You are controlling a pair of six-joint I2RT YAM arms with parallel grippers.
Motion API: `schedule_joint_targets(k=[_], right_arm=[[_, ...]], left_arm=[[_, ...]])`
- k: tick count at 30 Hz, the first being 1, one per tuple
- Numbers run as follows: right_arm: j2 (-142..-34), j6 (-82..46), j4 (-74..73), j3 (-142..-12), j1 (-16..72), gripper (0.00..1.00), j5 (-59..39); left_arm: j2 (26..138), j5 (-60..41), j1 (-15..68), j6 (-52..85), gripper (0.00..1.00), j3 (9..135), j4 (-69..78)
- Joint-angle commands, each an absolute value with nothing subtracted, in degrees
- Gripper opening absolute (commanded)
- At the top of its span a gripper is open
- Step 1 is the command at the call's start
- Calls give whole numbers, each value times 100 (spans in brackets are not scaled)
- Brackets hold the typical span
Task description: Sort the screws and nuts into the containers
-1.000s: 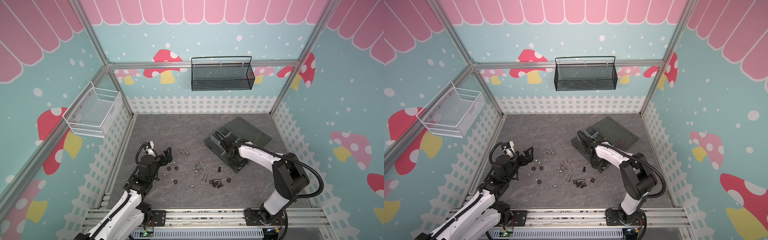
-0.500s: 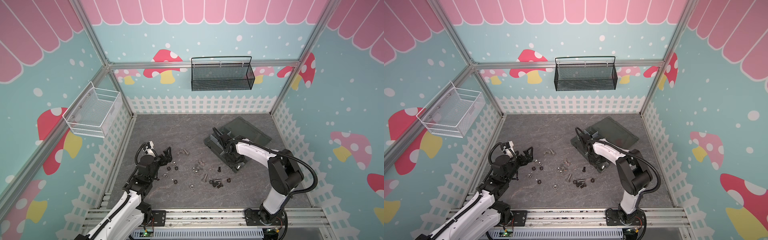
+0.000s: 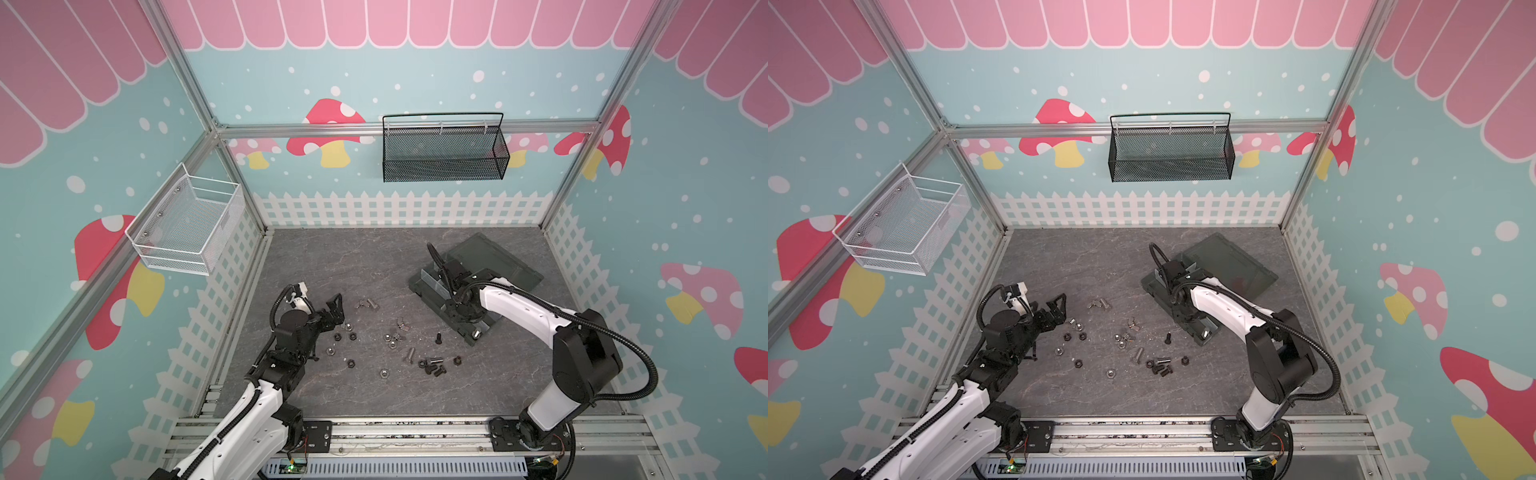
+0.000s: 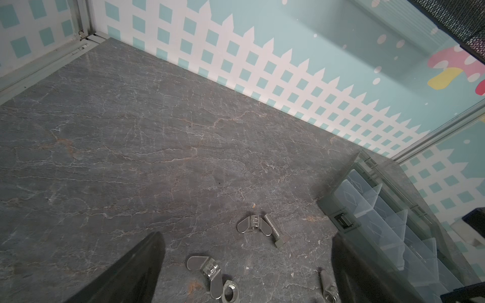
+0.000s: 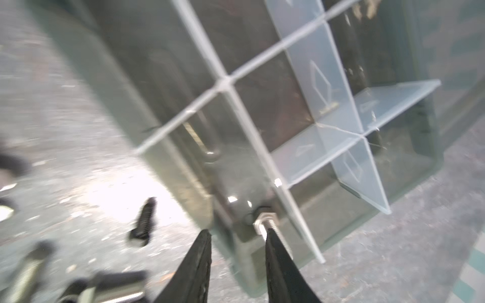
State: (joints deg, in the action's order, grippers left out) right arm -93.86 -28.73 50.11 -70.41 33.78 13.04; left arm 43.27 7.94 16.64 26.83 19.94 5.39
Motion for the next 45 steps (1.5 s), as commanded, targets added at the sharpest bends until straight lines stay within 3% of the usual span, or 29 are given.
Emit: schedule_joint_targets(k=[1,10,17,29,45], right_arm=[[-9263,-2847,4930,-7248,3815,38,899],[-9503,-3426,4858,-7078,4704,40,37],[-9699,-3696,4236,-6846,5185,48,-805],[-9973,-3933,3920,-6505,5372,60,-1229],[-10509,-3770,3718,-6567,5383,62,-1056]], left_arm=[[4280,835,1688,2775,100,2136,464],[4197,955,1692,2830,100,2162,358],[4122,1068,1686,2867,100,2118,334],[4100,1120,1688,2892,100,2083,303],[4032,1130,1692,2909,100,2002,280]])
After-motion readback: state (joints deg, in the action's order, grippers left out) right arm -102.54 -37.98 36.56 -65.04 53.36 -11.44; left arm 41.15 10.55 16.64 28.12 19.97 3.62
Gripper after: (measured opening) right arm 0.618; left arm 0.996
